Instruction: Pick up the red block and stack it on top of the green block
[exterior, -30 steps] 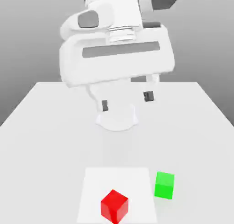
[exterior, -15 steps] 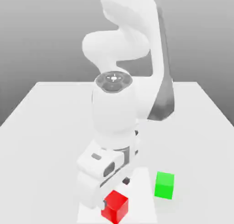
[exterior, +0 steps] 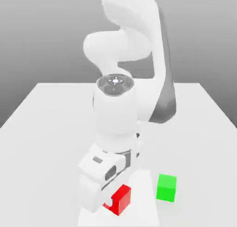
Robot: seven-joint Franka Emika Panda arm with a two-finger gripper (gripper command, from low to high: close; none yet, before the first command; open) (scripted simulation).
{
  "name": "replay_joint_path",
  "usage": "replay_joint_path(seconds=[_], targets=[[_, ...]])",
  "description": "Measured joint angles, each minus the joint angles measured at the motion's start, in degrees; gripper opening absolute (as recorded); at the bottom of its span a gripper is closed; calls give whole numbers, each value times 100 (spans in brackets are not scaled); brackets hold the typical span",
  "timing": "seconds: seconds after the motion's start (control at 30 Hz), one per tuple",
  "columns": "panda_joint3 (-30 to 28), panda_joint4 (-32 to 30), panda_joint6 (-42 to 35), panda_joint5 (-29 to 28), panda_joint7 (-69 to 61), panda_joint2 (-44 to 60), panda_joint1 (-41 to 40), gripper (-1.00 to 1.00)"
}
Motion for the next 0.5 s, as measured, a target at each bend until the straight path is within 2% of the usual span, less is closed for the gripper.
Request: replay_joint_path(seconds=[0.2, 0.27, 0.37, 0.4, 0.5], targets=[[541, -832, -123, -460, -705, -999, 1074, -100], [490, -897, 130, -418, -835, -821, 1446, -100], [389, -896, 656, -199, -1024, -288, 1251, -100], [419, -891, 842, -128, -1074, -93, 1214, 100], [419, -891, 842, -128, -1074, -93, 1214, 100]])
